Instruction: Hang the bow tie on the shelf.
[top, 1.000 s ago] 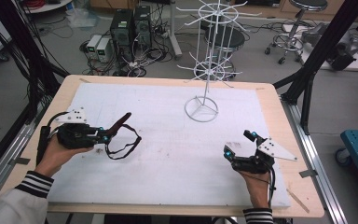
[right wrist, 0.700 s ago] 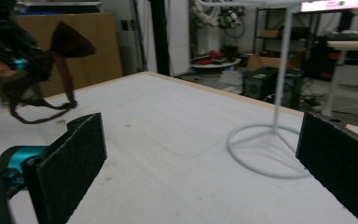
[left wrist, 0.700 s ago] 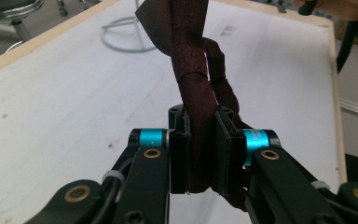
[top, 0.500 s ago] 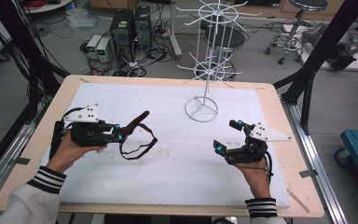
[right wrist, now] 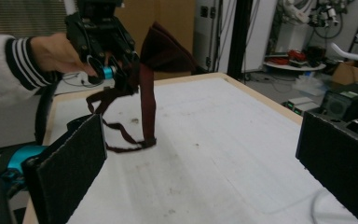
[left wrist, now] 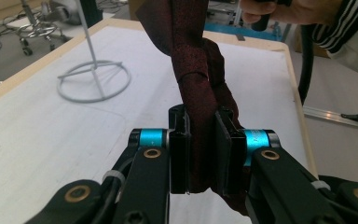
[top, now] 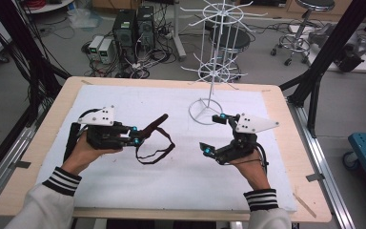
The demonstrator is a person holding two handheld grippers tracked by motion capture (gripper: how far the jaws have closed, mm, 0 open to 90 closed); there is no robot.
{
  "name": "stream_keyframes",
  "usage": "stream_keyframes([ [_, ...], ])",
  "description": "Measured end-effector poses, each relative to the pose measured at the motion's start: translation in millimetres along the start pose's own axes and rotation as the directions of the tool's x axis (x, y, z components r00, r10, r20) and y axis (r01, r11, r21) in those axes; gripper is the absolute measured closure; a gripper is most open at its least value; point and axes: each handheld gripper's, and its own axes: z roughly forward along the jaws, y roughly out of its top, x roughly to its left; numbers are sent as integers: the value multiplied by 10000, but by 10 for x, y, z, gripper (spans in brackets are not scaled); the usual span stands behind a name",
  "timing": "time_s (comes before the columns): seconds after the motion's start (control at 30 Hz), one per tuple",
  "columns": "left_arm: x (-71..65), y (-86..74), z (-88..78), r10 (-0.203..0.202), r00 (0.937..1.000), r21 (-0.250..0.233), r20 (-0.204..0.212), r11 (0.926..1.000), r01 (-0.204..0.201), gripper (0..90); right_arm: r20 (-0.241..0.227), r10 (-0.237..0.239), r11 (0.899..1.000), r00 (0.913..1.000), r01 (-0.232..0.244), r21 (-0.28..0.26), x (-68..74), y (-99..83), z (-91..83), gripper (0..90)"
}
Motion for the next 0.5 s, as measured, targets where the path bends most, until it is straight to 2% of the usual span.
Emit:
stream_keyframes([
  [0.13, -17, 14, 52, 101, 9994, -112, 319, 9999, -97, 776, -495, -204, 9991, 9986, 223, 372, 0, 119, 141, 9],
  [0.2, -20, 16, 59, 137, 9993, -105, 348, 9999, -133, 776, -565, -279, 9985, 9980, 305, 455, 4, 144, 176, 9],
  [0.23, -27, 20, 83, 139, 9989, -182, 448, 9997, -131, 776, -791, -386, 9976, 9961, 430, 551, 8, 195, 252, 10],
  [0.3, -33, 23, 93, 190, 9990, -180, 413, 9997, -183, 776, -822, -392, 9974, 9958, 440, 577, 7, 210, 276, 10],
  [0.33, -37, 25, 102, 158, 9990, -222, 428, 9996, -149, 776, -993, -294, 9976, 9946, 354, 592, 4, 229, 312, 14],
  [0.37, -42, 28, 115, 144, 9987, -271, 489, 9995, -131, 776, -1293, -331, 9971, 9911, 416, 634, -9, 260, 366, 55],
  [0.4, -40, 31, 119, 256, 9986, -218, 463, 9995, -246, 776, -1293, -331, 9971, 9911, 416, 634, -9, 260, 366, 55],
  [0.5, -53, 39, 152, 239, 9983, -284, 527, 9993, -225, 776, -1492, -366, 9955, 9881, 491, 808, -18, 314, 468, 56],
])
